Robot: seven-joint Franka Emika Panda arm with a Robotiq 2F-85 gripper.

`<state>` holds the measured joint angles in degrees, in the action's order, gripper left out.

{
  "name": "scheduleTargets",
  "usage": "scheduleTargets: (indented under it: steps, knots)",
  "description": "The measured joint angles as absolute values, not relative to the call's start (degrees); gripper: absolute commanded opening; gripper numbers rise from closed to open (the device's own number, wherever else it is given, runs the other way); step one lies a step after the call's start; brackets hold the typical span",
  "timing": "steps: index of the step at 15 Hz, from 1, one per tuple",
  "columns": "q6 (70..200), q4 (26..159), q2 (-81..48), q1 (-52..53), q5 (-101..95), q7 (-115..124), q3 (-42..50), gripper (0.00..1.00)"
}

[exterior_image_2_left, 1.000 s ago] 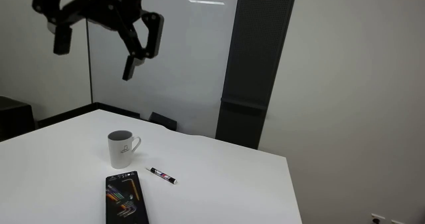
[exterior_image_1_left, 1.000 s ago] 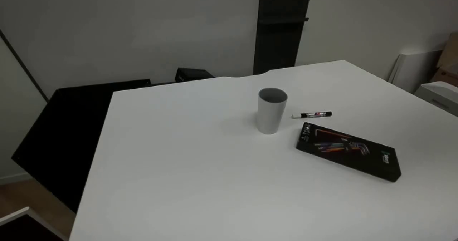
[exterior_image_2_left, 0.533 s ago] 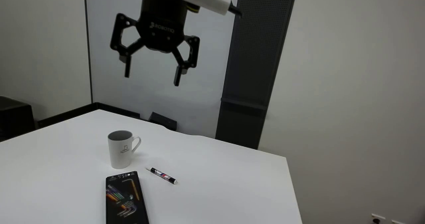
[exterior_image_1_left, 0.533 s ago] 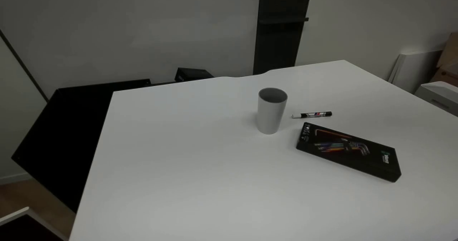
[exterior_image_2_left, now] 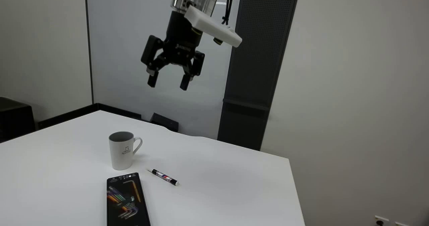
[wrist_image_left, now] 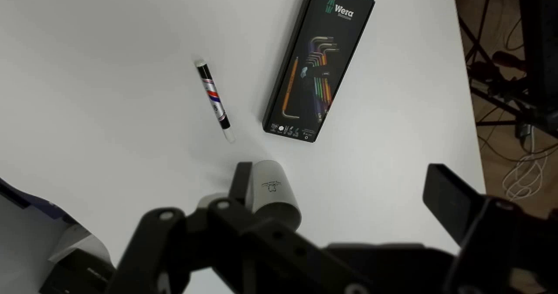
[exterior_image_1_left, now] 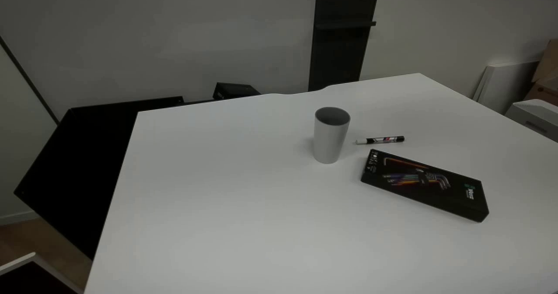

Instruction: Put the marker in the white mug

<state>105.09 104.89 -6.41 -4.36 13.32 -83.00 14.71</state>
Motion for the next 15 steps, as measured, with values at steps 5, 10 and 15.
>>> scheduleTargets:
  steps: [5,10,15]
  knots:
    - [108.6,97.2,-14.2,-6.3,5.4,-90.8,10.2,1.0]
    - [115.6,93.6,-17.8,-6.7,3.7,-91.5,6.7,1.0]
    - [116.7,93.5,-18.3,-6.8,4.5,-90.0,4.8,1.0]
